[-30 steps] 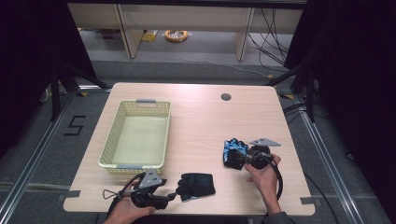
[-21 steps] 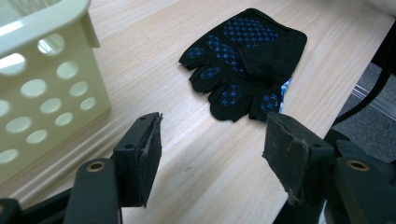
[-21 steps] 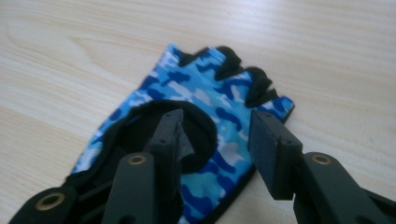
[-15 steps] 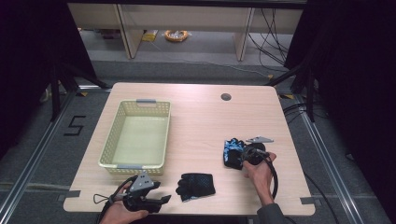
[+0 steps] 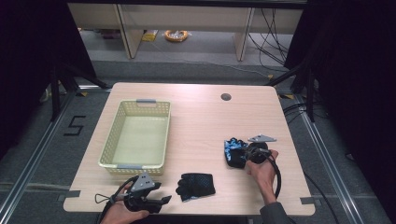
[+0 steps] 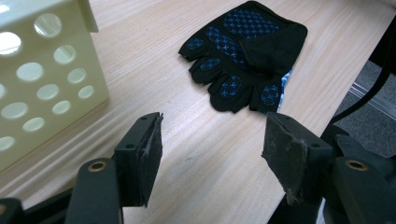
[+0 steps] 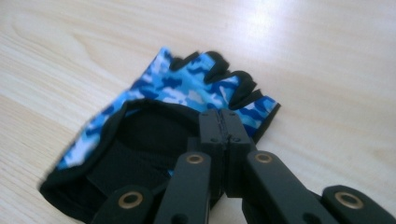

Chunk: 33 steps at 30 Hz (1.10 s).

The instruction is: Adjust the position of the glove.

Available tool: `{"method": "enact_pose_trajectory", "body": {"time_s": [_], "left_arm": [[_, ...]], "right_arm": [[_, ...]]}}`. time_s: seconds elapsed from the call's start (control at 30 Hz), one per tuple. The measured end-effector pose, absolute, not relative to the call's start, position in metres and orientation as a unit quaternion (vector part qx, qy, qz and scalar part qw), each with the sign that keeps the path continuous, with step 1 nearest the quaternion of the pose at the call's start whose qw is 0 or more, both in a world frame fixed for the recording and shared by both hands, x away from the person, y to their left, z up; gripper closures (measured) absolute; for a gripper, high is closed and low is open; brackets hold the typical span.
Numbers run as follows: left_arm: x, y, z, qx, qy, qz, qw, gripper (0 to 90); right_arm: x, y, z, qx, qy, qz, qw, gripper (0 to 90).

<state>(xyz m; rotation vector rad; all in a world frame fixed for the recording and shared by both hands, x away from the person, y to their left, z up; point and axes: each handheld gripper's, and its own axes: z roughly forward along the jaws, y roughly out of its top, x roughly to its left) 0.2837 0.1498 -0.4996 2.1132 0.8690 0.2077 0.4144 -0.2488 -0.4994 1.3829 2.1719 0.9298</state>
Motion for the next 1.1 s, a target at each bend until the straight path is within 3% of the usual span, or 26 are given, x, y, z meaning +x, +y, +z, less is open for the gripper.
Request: {"method": "enact_pose_trajectory", "body": {"time_s": [0.4,0.43,0.47,0.83,1.1], "left_arm": [[0.286,0.152,-0.5,0.834,0.354,0.084,0.416,36.9],[0.286,0.152,-0.5,0.832,0.359,0.08,0.415,36.8],[0.286,0.152,-0.5,0.832,0.359,0.08,0.415,36.5],[0.288,0.155,-0.498,0.829,0.367,0.085,0.414,36.1],[0.289,0.156,-0.498,0.827,0.365,0.086,0.419,36.1]], "right_arm": [[0.403,-0.254,-0.464,0.452,0.77,0.389,0.227,89.7],[0.399,-0.251,-0.458,0.448,0.77,0.402,0.208,89.7],[0.397,-0.25,-0.455,0.441,0.77,0.404,0.22,89.7],[0.371,-0.229,-0.435,0.375,0.792,0.447,0.181,89.7],[0.35,-0.204,-0.431,0.338,0.81,0.462,0.13,89.7]]}}
